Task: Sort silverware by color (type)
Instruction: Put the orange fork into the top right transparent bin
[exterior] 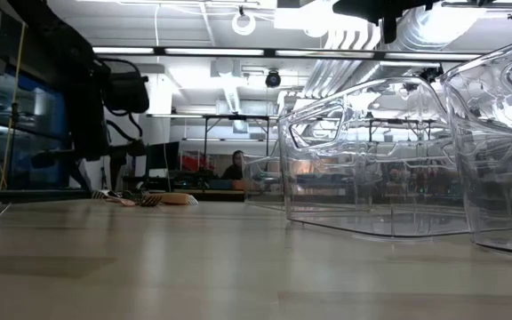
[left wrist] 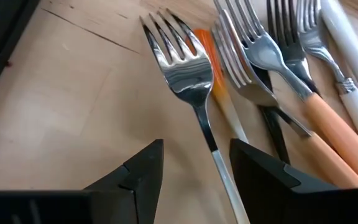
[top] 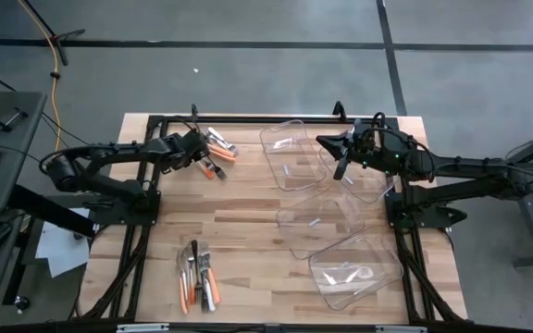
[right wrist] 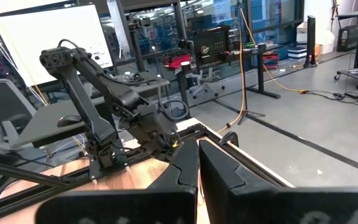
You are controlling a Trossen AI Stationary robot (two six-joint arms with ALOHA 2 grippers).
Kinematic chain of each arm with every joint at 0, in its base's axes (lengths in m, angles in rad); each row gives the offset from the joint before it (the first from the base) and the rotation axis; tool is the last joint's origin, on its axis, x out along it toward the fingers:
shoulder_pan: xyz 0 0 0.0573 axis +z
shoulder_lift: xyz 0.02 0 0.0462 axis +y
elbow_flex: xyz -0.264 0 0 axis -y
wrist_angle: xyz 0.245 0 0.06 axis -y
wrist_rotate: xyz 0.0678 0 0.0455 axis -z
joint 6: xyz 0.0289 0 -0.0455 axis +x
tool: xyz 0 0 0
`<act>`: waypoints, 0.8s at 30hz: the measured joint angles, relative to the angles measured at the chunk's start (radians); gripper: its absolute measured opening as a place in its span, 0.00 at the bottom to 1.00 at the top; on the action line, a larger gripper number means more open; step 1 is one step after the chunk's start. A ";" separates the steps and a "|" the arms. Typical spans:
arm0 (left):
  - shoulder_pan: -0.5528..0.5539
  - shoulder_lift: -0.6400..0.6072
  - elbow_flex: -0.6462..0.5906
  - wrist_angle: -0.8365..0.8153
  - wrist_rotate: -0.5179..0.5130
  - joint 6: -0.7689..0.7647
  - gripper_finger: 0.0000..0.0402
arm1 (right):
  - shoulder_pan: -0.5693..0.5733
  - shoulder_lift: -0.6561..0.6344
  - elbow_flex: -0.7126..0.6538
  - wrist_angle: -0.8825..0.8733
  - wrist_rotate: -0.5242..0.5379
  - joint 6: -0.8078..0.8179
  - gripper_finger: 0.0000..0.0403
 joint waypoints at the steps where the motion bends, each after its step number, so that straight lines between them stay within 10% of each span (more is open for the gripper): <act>1: 0.002 0.009 0.000 0.005 0.000 -0.002 0.43 | 0.000 0.000 0.000 0.000 0.000 0.000 0.00; 15: 0.009 0.060 0.001 0.017 0.012 -0.044 0.40 | 0.000 0.000 0.000 0.000 -0.001 0.000 0.00; 24: 0.006 0.060 0.000 -0.027 0.014 -0.007 0.06 | 0.000 0.000 0.000 0.000 -0.001 0.000 0.00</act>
